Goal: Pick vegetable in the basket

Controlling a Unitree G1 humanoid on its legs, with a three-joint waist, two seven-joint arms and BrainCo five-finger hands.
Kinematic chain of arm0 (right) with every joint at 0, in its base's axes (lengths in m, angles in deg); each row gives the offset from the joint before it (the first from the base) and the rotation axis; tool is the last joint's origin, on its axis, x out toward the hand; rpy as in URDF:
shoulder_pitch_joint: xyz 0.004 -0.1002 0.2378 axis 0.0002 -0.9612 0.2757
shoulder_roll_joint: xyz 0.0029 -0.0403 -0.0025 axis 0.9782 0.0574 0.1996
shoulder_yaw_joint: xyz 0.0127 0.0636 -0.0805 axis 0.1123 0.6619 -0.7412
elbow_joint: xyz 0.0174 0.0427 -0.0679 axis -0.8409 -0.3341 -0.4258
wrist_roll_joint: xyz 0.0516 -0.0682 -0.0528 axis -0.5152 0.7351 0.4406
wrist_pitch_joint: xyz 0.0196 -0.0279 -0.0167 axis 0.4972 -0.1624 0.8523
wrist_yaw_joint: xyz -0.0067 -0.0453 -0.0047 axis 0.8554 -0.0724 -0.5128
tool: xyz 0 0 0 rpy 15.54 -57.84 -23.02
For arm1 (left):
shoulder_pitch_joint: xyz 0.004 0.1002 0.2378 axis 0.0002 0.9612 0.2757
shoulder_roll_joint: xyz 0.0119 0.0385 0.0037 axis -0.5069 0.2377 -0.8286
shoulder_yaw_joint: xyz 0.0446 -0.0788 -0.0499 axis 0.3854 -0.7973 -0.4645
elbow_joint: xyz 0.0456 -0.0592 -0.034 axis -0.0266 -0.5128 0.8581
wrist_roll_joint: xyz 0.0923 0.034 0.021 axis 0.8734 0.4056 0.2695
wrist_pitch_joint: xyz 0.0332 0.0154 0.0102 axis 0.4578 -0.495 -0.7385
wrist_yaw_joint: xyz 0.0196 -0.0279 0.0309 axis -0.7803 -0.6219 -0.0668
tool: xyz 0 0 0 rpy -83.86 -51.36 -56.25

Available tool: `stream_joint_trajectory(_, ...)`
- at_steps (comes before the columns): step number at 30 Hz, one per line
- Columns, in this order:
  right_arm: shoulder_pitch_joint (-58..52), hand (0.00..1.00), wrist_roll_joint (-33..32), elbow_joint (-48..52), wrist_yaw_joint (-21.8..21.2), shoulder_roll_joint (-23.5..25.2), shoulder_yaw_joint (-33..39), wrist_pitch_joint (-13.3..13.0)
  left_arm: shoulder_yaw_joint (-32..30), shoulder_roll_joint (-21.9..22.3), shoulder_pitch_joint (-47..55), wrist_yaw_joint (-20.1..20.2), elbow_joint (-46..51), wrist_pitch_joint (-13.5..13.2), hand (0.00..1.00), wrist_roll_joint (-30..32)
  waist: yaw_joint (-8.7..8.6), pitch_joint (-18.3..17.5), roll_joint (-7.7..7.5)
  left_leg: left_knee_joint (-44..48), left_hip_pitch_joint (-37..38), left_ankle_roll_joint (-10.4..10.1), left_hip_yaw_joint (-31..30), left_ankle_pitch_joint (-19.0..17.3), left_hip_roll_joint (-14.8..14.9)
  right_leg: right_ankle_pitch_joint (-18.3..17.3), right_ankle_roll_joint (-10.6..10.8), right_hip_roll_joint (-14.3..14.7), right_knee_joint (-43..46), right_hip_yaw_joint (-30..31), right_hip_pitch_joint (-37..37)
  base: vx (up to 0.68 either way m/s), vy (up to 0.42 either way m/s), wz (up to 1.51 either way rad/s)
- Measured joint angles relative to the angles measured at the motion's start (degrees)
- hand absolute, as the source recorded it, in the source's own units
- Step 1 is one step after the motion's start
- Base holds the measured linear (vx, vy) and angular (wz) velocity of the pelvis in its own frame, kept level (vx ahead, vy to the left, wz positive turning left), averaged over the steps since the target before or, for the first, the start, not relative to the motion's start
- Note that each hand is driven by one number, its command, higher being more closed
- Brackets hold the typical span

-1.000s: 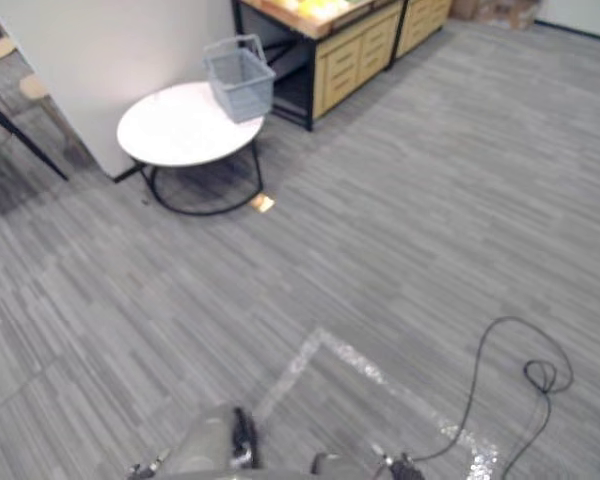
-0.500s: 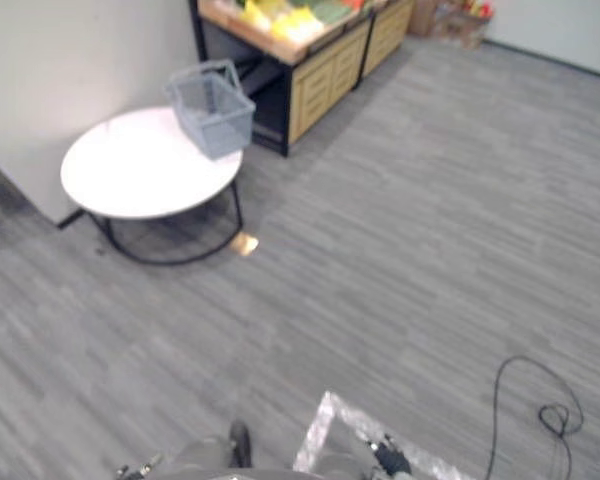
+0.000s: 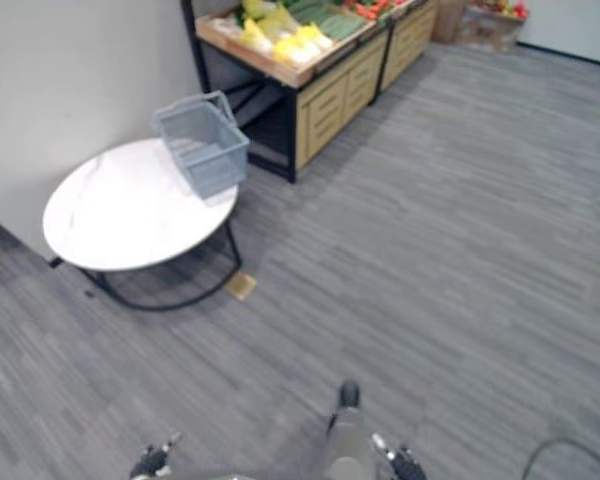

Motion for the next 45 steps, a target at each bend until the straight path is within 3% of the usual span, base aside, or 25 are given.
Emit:
stream_joint_trajectory(2,0.08,0.00,0.22,-0.14,-0.07,-1.40,0.25,0.18,-0.04,0.79,-0.01,0.50,-0.41,0.24,0.00,0.01,-0.26,-0.63,2.15,17.37,-9.02,-0.92,-4.31,8.17,4.63,-4.17,-1.97,1.92,0.19,-3.81,3.52,0.57,-0.445,0.31)
stream_joint_trajectory(4,-0.25,0.00,0.18,-1.44,0.12,-1.76,0.28,1.03,-0.29,0.65,-0.36,0.62,-0.41,0.35,0.00,-0.64,-0.27,-0.10,2.42,32.89,-16.00,-3.09,-5.17,16.93,7.86,-6.18,-3.65,2.38,-1.56,-6.26,9.47,0.50,-0.304,0.41)
stream_joint_trajectory(5,-0.20,0.00,0.16,-1.96,0.22,-1.90,0.25,1.32,-0.28,0.60,-0.58,0.73,-0.30,0.23,0.00,-0.70,-0.08,-0.02,2.39,38.15,-17.96,-2.78,-3.97,16.34,9.10,-6.46,-4.06,2.76,-2.62,-6.75,11.60,0.71,-0.356,0.22)
stream_joint_trajectory(6,0.58,0.00,-0.02,-2.31,0.40,-1.94,-0.73,1.51,-0.23,0.00,-0.70,0.91,0.67,0.21,0.00,-0.74,0.25,0.43,1.66,47.76,-22.34,-1.54,1.96,11.82,11.07,-6.77,-4.51,3.98,-7.97,-7.17,18.69,0.48,-0.233,0.05)
stream_joint_trajectory(8,1.37,0.00,-0.03,-2.32,0.48,-1.84,-0.81,1.43,0.38,-0.44,-0.89,1.04,1.00,0.11,0.00,-0.72,0.23,0.67,1.21,48.87,-24.82,-1.37,4.56,9.53,10.67,-6.74,-4.51,4.31,-11.10,-7.59,22.36,0.34,-0.132,0.00)
stream_joint_trajectory(11,3.52,0.00,-0.10,-2.30,1.15,-1.75,-0.64,1.40,1.75,-0.98,-1.26,1.19,1.84,-0.38,0.00,-1.09,0.59,1.01,0.86,41.16,-31.15,-1.71,10.69,5.96,8.25,-6.86,-4.35,4.80,-17.24,-7.86,27.95,0.37,-0.017,-0.05)
stream_joint_trajectory(13,4.33,0.00,-0.08,-2.29,1.22,-1.50,-0.09,1.45,2.76,-1.28,-1.63,1.08,1.86,-0.67,0.00,-1.10,1.11,1.14,0.66,27.24,-33.05,-1.71,13.68,5.86,4.45,-7.65,-2.55,3.88,-19.81,-7.86,30.99,0.33,0.119,-0.03)
stream_joint_trajectory(15,4.16,0.00,-0.06,-2.32,1.24,-1.40,0.59,1.58,3.04,-1.31,-1.59,0.88,1.76,-0.65,0.00,-1.06,1.35,1.20,0.75,9.37,-32.91,-1.59,13.55,10.34,0.00,-8.96,-0.41,2.98,-20.79,-8.17,33.09,0.39,0.209,-0.02)
stream_joint_trajectory(16,4.06,0.00,-0.04,-2.31,1.35,-1.12,0.82,1.70,2.78,-1.36,-1.27,0.79,1.79,-0.63,0.00,-1.08,2.04,1.55,0.74,1.83,-31.58,0.40,12.63,17.97,-1.82,-9.76,0.86,2.63,-21.87,-7.80,35.22,0.52,0.273,-0.09)
stream_joint_trajectory(17,4.11,0.00,-0.03,-2.09,1.45,0.25,0.17,1.71,1.83,-2.10,-1.17,0.67,2.02,-0.60,0.00,-0.92,2.62,1.13,-0.51,2.00,-31.36,3.32,13.76,17.10,-3.92,-10.21,-0.03,1.53,-23.32,-7.57,36.40,0.54,0.244,-0.01)
stream_joint_trajectory(18,4.31,0.00,-0.02,-1.89,1.40,0.83,-0.31,1.59,1.64,-2.35,-1.21,0.66,2.71,-0.62,0.00,-0.86,2.65,1.06,-1.64,4.04,-32.65,3.70,13.76,15.50,-4.08,-9.53,-0.60,1.44,-23.89,-7.36,36.30,0.53,0.193,0.10)
stream_joint_trajectory(19,5.29,0.00,0.07,-1.88,1.16,1.70,-0.73,1.46,-0.15,-2.72,-1.50,0.85,3.36,-0.61,0.00,-0.87,3.26,1.85,-3.04,10.13,-35.31,4.32,14.05,11.78,-3.35,-6.65,0.45,1.14,-24.96,-6.95,36.56,0.42,0.156,0.24)
stream_joint_trajectory(21,5.76,0.00,0.12,-2.36,1.12,2.24,-0.12,1.39,-1.53,-3.31,-1.28,0.82,1.36,-0.23,0.00,-0.59,3.04,2.09,-2.89,13.36,-35.17,6.48,15.37,10.06,-2.77,-3.45,1.45,1.09,-24.69,-5.88,38.20,0.41,0.194,0.33)
stream_joint_trajectory(24,5.42,0.00,0.21,-2.30,0.95,2.63,-0.45,1.25,-0.37,-4.24,1.28,0.69,0.09,0.75,0.00,0.15,3.26,0.04,-3.73,10.21,-31.37,7.57,16.78,8.87,-4.98,1.06,1.56,-0.42,-17.61,-2.76,35.98,0.40,0.204,0.20)
stream_joint_trajectory(25,5.50,0.00,0.23,-2.35,0.92,2.51,-0.30,1.22,0.99,-4.52,1.74,0.68,-0.03,0.81,0.00,0.27,3.25,-0.12,-4.05,7.54,-29.45,7.78,16.58,8.59,-6.32,1.64,2.24,-1.59,-10.35,-1.93,33.14,0.33,0.167,0.26)
stream_joint_trajectory(28,5.08,0.00,0.14,-2.33,0.18,2.55,-0.19,1.24,5.41,-6.26,2.06,0.75,-0.51,1.71,0.00,2.06,3.09,-0.02,-4.82,2.17,-21.78,7.82,16.35,6.87,-9.22,8.30,10.77,-5.04,18.37,3.91,21.53,0.31,0.130,0.17)
stream_joint_trajectory(29,5.09,0.00,0.17,-2.24,0.07,2.39,-0.33,1.12,5.98,-6.56,2.10,0.74,-0.56,1.89,0.00,2.25,2.84,0.15,-4.54,1.69,-20.25,7.88,15.86,6.66,-9.54,8.14,10.60,-5.25,23.87,4.15,19.34,0.29,0.064,0.25)
stream_joint_trajectory(31,4.95,0.00,0.35,-1.70,-0.04,1.31,-1.59,0.95,8.28,-7.06,1.49,0.79,-0.45,1.86,0.00,2.26,2.07,0.31,-4.30,-0.47,-14.23,7.48,13.52,5.87,-9.87,2.31,8.86,-4.87,35.55,1.20,14.61,0.26,-0.002,0.48)
stream_joint_trajectory(34,4.25,0.00,1.81,-1.48,-0.01,0.57,-1.94,0.97,10.37,-7.39,0.20,1.00,-0.40,1.77,0.00,2.26,1.31,0.36,-4.17,-2.53,-9.81,6.61,8.74,4.84,-9.69,-6.03,0.80,-5.90,26.73,-7.82,11.07,0.24,-0.103,0.78)
stream_joint_trajectory(37,3.18,0.00,1.84,-1.85,0.05,0.20,-1.56,1.32,10.08,-7.05,-0.56,0.96,-0.44,1.75,0.00,2.32,1.35,0.47,-3.76,-2.52,-9.54,4.88,3.79,3.77,-8.79,-5.81,0.21,-4.85,4.70,-8.27,11.15,0.24,-0.269,0.90)
stream_joint_trajectory(39,2.10,0.00,1.85,-2.27,0.03,0.50,-1.14,1.54,9.30,-6.99,-0.10,0.99,-0.49,1.78,0.00,2.36,1.54,0.42,-3.96,-2.46,-9.57,2.96,0.82,3.08,-7.90,-2.39,0.46,-3.54,-10.03,-2.95,11.95,0.31,-0.357,0.80)
stream_joint_trajectory(40,1.05,0.00,1.90,-2.27,0.05,1.24,-1.21,1.93,7.00,-6.83,0.67,0.99,-0.33,1.76,0.00,3.07,1.65,-0.06,-5.02,-2.23,-9.47,0.96,-0.71,2.28,-7.60,1.24,0.57,-3.69,-16.90,0.03,12.95,0.33,-0.398,0.76)
stream_joint_trajectory(41,0.00,0.00,1.81,-2.05,0.11,2.05,-0.90,1.89,4.65,-6.79,1.32,0.90,-0.39,1.79,0.00,4.06,1.82,-0.47,-6.07,-2.21,-8.74,-1.51,-0.99,1.77,-6.49,6.93,2.64,-3.31,-17.09,-0.60,13.76,0.34,-0.404,0.64)
stream_joint_trajectory(43,-0.29,0.00,2.06,-1.58,0.06,0.26,-1.15,1.90,2.89,-4.66,2.12,0.99,-0.29,1.74,0.00,4.54,2.24,-0.77,-3.30,-2.61,-8.53,-2.65,0.98,3.15,-2.77,3.90,1.25,-1.00,-13.25,-3.58,13.68,0.33,-0.333,0.52)
stream_joint_trajectory(45,-0.40,0.00,2.37,-1.12,-0.06,0.06,-1.01,1.91,1.67,-3.86,2.13,1.14,-0.46,1.50,0.00,4.57,2.28,-0.79,-2.54,-5.12,-7.33,-4.74,0.71,5.18,-0.98,-0.20,0.54,-0.32,-8.82,-5.98,13.49,0.27,-0.234,0.66)
